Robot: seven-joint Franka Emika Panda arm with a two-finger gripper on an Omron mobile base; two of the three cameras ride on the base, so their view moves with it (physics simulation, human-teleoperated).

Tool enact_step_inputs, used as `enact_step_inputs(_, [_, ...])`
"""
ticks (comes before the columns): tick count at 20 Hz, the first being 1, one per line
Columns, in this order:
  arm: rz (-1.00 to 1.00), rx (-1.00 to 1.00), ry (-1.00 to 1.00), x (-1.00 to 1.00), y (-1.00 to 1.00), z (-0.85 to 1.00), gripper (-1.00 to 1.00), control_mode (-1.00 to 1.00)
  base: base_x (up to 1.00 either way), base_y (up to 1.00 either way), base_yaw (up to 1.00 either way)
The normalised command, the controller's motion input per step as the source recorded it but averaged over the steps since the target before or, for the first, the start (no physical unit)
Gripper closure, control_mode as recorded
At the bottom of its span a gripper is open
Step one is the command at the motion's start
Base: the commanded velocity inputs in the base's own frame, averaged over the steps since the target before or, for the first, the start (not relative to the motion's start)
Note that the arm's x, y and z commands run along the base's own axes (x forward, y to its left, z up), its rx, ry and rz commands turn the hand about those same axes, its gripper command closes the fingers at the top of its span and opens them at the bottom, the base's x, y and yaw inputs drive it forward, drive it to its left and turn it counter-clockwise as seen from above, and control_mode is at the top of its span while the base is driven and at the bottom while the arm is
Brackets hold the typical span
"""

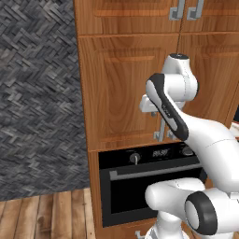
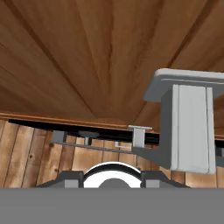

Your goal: Take the baked cake out of the oven and place it on the plate for cooling. Then close the oven door.

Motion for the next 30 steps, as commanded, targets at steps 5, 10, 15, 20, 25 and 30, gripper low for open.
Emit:
enact_step_inputs(5, [0.00,0.00,0.02,-0.29,0.00,-0.15,-1.00,-1.00,0.00,0.00,0.00])
enact_step_inputs(10, [0.00,0.00,0.01,-0.58,0.00,-0.42,-1.00,-1.00,0.00,0.00,0.00])
enact_step_inputs(15, [0.00,0.00,0.00,-0.44,0.00,-0.48,-1.00,-1.00,0.00,0.00,0.00])
enact_step_inputs(20, [0.00,0.00,0.01,-0.20,0.00,-0.56,-1.00,-1.00,0.00,0.00,0.00])
enact_step_inputs(25, [0.00,0.00,0.00,-0.10,0.00,-0.53,-1.00,-1.00,0.00,0.00,0.00])
enact_step_inputs(30, [0.00,0.00,0.00,-0.21,0.00,-0.56,-1.00,-1.00,0.00,0.00,0.00])
